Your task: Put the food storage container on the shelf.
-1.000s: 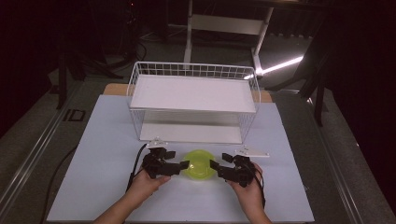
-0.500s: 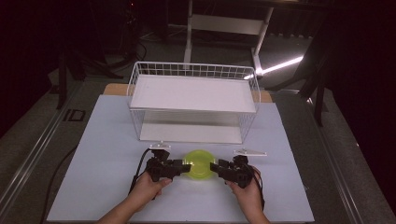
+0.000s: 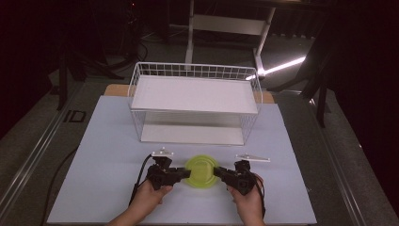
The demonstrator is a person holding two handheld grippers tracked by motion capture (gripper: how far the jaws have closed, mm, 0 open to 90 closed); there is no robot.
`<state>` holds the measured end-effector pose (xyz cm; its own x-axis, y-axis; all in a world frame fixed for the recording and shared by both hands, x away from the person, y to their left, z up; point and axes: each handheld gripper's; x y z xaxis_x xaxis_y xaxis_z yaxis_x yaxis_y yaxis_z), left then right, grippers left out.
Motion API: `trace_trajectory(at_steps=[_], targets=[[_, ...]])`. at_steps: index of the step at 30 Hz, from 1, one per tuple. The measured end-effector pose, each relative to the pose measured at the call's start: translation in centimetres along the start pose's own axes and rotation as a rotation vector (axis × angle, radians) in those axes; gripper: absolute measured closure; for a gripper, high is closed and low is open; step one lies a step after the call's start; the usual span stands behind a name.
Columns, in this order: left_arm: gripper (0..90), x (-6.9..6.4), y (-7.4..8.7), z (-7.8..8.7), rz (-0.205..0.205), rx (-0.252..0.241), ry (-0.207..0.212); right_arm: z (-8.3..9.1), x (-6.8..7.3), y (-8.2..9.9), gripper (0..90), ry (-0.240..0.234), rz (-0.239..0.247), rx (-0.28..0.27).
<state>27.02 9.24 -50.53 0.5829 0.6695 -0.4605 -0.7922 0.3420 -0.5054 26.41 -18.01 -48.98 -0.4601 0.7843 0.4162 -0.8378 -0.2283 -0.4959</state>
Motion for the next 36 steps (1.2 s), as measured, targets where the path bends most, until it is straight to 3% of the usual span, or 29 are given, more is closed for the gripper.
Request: trace_trajectory(at_steps=[10,16,18,22,26,31,36], targets=[[81.0,-0.1,-0.4,1.6,-0.007,-0.058,-0.009,0.4,1.2,-0.5,80.1,0.020,0.064,-0.049],[81.3,0.5,-1.0,2.7,-0.009,-0.103,-0.007,0.6,1.7,-1.9,80.0,0.021,0.086,-0.084],[81.7,1.0,-1.2,3.2,-0.013,-0.127,0.015,0.5,1.9,-2.3,80.0,0.026,0.098,-0.095],[81.8,1.6,-1.5,3.7,-0.021,-0.146,-0.001,0.3,2.3,-3.2,80.0,0.020,0.109,-0.107],[81.8,2.2,-1.9,3.6,0.002,-0.143,-0.013,-0.3,2.4,-4.1,79.9,0.032,0.105,-0.104],[81.9,3.2,-2.3,3.3,0.014,-0.155,0.007,-1.1,2.3,-4.8,79.8,0.056,0.100,-0.112],[81.7,3.7,-3.0,2.7,0.013,-0.155,-0.028,-1.7,2.0,-5.3,79.7,0.081,0.098,-0.125]])
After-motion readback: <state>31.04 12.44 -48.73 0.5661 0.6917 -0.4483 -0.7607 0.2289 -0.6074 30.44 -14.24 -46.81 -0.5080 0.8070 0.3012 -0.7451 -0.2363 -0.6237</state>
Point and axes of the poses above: each handheld gripper's, and its own axes: z roughly backward along the jaws, y roughly out of its underside, x roughly to its left, and after that the axes turned 14 degrees about x, right-handed
